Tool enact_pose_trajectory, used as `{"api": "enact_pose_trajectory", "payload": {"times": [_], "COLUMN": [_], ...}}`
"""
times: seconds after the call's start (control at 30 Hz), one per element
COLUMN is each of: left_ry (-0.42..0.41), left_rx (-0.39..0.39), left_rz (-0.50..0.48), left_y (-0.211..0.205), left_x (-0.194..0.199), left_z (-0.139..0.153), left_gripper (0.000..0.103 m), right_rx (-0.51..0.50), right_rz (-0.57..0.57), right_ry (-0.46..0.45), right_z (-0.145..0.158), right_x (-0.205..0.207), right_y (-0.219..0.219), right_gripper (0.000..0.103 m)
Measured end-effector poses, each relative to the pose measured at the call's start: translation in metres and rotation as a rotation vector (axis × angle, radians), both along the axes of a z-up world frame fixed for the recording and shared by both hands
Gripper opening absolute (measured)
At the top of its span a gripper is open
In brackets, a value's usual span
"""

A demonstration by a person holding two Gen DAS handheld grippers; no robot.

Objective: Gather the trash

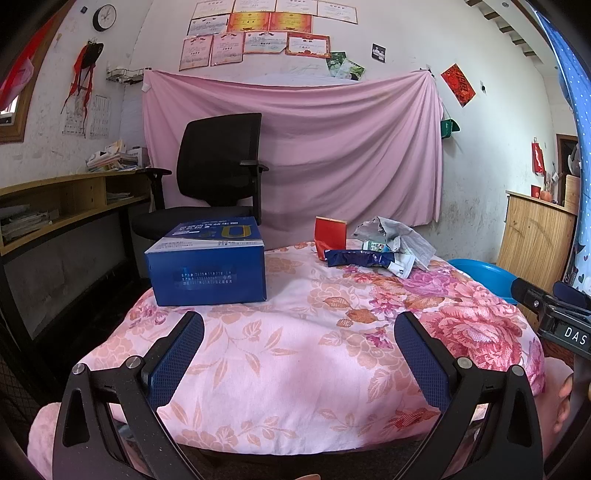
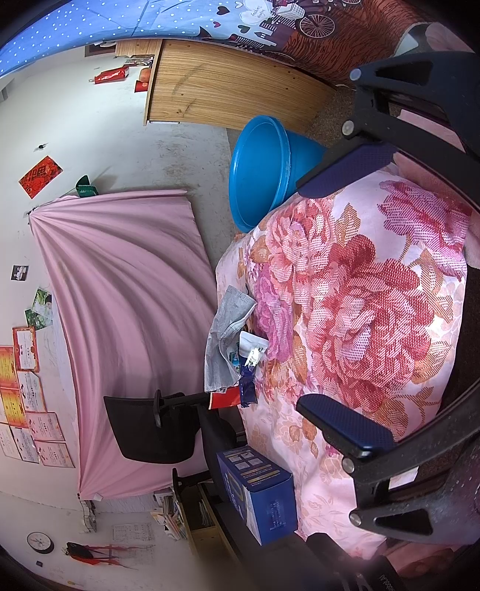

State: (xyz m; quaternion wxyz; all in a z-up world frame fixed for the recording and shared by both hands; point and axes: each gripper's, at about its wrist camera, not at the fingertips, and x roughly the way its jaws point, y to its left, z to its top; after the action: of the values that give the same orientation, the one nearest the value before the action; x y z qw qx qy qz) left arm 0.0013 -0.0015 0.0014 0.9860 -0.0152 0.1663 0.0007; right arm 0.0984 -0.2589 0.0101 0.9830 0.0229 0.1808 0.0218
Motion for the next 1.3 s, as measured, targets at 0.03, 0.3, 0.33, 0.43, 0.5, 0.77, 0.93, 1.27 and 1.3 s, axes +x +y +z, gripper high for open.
{"api": "enact_pose_trajectory", "payload": {"times": [0.03, 0.3, 0.33, 0.43, 0.5, 0.77, 0.93, 1.27, 1.3], "left_ry": [0.0, 0.0, 0.0, -0.001, -0.001, 0.001, -0.001, -0.047, -0.055], "left_rx": [0.0, 0.001, 0.001, 0.001, 0.0, 0.003, 0.003, 0.008, 0.01], "left_rz": [0.0, 0.0, 0.0, 0.0, 0.001, 0.002, 0.008, 0.034, 0.036], "left_y": [0.0, 0.0, 0.0, 0.0, 0.0, 0.0, 0.002, 0.005, 0.005], "left_x": [0.0, 0.0, 0.0, -0.001, 0.0, -0.001, 0.001, 0.02, 0.023], "left_z": [0.0, 0.0, 0.0, 0.0, 0.0, -0.001, 0.0, 0.021, 0.024], "left_gripper": [0.101, 0.101, 0.101, 0.101, 0.101, 0.101, 0.101, 0.101, 0.101], "right_rx": [0.0, 0.001, 0.001, 0.002, 0.002, 0.005, 0.01, 0.041, 0.039], "right_rz": [0.0, 0.0, 0.0, 0.0, 0.0, 0.0, -0.001, 0.024, 0.025], "right_ry": [0.0, 0.0, 0.0, 0.0, 0.001, 0.0, 0.0, -0.012, -0.018], "right_z": [0.0, -0.002, -0.002, -0.001, -0.001, -0.001, -0.002, 0.017, 0.02], "right_x": [0.0, -0.001, -0.001, -0.001, -0.001, -0.002, 0.0, 0.002, 0.005], "right_y": [0.0, 0.001, 0.001, 0.001, 0.0, -0.001, 0.003, -0.006, -0.008], "right_gripper": [0.103, 0.103, 0.103, 0.103, 0.103, 0.103, 0.103, 0.103, 0.103]}}
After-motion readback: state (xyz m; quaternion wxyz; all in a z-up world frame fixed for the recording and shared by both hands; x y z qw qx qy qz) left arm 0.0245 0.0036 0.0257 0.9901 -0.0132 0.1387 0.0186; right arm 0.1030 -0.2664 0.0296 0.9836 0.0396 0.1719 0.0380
